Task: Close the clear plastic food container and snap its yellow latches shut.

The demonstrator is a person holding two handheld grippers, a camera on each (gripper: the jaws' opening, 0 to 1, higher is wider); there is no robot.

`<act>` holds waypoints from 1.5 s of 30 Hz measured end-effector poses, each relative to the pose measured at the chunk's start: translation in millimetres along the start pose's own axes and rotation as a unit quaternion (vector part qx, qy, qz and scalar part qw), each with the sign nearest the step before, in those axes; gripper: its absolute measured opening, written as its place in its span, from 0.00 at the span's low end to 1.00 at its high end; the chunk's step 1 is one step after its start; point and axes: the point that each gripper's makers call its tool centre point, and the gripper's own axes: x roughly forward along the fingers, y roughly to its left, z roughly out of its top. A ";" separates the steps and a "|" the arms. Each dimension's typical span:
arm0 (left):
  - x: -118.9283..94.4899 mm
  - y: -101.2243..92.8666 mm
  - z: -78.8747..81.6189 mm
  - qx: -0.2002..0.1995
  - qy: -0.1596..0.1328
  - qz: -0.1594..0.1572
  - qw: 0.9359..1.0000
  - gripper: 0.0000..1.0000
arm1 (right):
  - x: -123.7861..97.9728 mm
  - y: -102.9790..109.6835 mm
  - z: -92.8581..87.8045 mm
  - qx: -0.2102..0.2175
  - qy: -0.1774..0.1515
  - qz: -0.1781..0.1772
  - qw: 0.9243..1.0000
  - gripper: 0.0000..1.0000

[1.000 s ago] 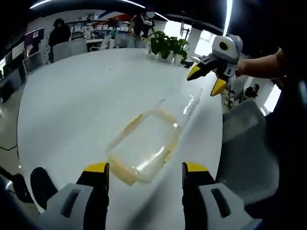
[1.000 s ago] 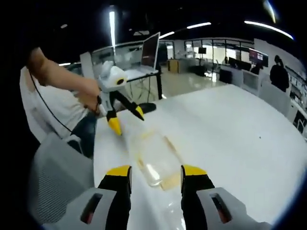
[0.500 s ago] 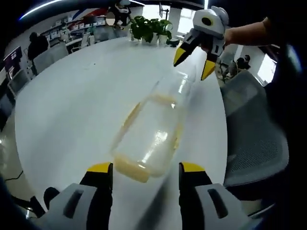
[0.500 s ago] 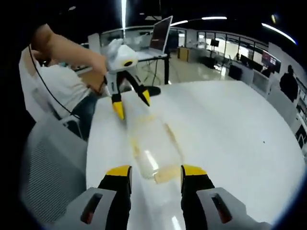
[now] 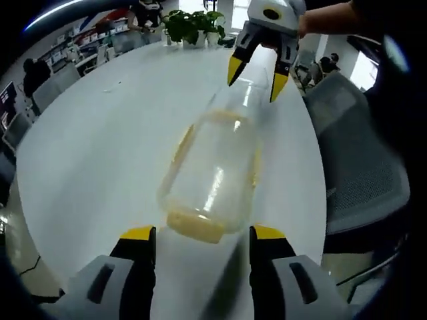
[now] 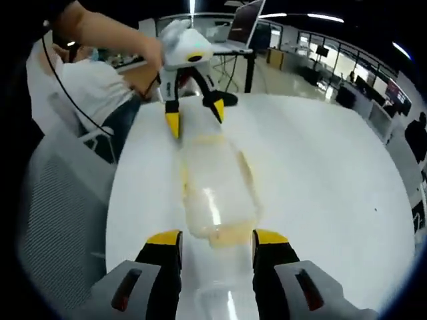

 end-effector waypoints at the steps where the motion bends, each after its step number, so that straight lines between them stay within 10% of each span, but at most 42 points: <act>1: 0.5 -0.2 0.3 0.005 0.000 -0.002 1.000 0.56 | 2.7 -0.1 -0.5 -0.007 0.004 0.002 1.000 0.41; 45: 26.4 6.4 -3.4 0.122 0.042 -0.052 0.990 0.44 | 53.0 -20.4 -30.0 -0.060 0.146 0.037 0.987 0.41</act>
